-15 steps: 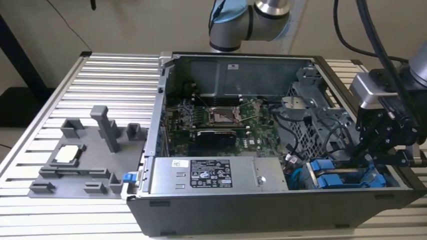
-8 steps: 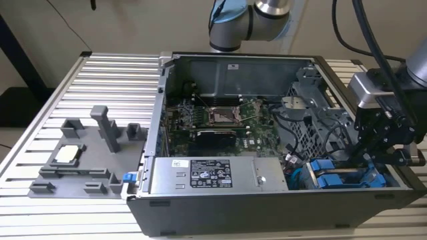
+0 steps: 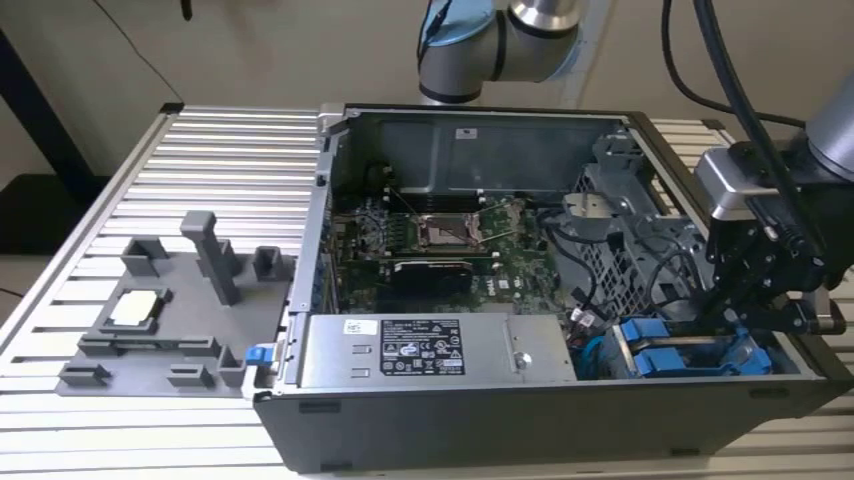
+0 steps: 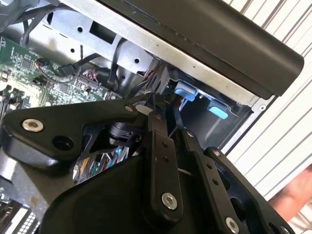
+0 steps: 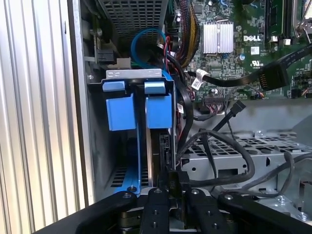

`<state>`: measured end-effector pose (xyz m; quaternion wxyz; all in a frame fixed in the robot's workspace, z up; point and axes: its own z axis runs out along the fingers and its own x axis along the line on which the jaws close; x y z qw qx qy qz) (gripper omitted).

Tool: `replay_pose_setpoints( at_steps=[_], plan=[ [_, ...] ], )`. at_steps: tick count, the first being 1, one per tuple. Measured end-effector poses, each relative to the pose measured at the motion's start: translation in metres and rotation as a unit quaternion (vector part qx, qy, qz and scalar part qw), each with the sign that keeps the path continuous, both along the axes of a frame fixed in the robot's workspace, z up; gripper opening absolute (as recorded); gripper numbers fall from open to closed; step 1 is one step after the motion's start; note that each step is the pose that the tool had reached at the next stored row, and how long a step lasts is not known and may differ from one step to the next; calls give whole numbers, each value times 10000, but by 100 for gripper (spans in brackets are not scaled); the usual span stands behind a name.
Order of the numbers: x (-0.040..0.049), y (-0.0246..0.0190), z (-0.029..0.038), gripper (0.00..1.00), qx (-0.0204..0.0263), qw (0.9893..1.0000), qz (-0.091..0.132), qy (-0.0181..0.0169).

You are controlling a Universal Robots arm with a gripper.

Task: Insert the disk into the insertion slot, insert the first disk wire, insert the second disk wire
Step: 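Insert the first disk wire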

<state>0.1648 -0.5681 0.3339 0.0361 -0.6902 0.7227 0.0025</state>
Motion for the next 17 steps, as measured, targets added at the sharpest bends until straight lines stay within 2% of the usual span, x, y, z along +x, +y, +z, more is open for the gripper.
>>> replay_pose_setpoints(
  at_steps=[4,13,14,17],
  plan=[
    [-1,0,-59,19,-2,10000,0,-2],
    [0,1,-70,21,7,10000,0,-2],
    [0,1,-68,27,5,10000,0,-2],
    [0,0,-65,27,0,10000,0,-2]
  ],
)
